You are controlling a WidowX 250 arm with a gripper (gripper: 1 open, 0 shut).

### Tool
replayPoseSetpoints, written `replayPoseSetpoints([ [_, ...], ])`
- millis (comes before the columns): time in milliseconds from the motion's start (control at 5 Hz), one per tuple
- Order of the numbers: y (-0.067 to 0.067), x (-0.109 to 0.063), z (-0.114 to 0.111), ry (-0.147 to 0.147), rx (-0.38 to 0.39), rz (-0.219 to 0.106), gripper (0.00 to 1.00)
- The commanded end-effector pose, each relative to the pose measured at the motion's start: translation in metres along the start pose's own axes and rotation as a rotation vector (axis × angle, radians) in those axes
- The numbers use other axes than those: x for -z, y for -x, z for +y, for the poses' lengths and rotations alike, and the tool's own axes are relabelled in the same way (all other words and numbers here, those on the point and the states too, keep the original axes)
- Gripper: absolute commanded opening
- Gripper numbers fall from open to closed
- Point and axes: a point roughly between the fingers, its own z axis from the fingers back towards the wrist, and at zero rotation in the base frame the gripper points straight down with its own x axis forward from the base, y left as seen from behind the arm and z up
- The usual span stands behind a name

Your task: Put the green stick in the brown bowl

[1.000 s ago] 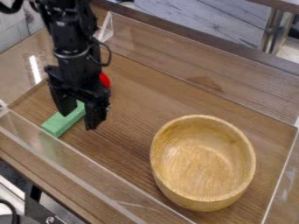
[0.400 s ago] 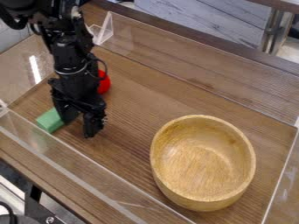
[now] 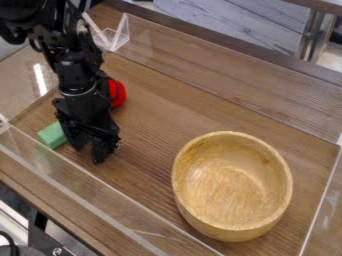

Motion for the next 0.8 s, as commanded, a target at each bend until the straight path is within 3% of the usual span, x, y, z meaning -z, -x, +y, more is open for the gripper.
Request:
replayPoseSetpoints([
  [0, -0.016, -0.008, 0.005, -0.002, -0.01, -0.03, 0.0],
  [200, -0.028, -0.009, 0.01, 0.017, -0.021, -0.027, 1.0],
  [400, -0.033, -0.008, 0.01, 0.03, -0.068, -0.022, 1.0],
  [600, -0.037, -0.007, 0.01, 0.039, -0.121, -0.022, 0.0],
])
